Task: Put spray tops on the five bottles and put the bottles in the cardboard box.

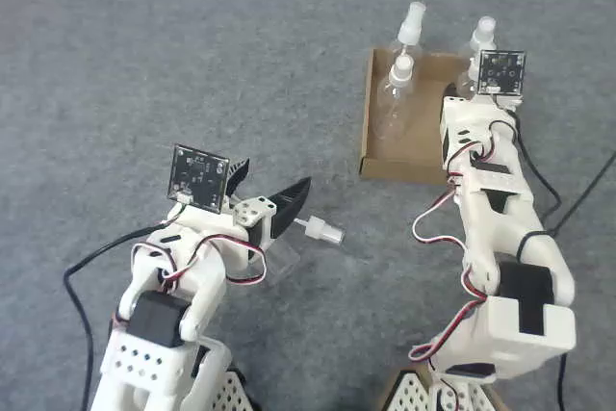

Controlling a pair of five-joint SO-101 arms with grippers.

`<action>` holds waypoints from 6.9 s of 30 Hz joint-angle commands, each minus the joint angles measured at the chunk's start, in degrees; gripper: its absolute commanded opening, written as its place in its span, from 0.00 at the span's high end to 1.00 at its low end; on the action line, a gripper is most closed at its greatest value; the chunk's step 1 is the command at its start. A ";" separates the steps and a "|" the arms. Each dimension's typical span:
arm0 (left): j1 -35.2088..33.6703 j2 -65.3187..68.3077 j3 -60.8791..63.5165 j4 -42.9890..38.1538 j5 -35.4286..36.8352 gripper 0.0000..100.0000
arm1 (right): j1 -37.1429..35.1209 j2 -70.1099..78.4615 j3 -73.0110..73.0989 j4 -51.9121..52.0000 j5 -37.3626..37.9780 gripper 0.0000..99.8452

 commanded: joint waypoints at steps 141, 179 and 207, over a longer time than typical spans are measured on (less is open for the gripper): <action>-50.46 0.26 -9.80 13.45 -19.69 0.76 | -61.93 4.79 -23.12 58.42 -3.34 0.91; -36.66 0.26 -1.98 17.76 -11.96 0.76 | -56.84 -5.05 -38.86 88.92 2.55 0.99; -26.29 0.88 -4.26 19.08 -18.55 0.76 | -7.34 -39.34 -26.99 112.66 32.70 0.99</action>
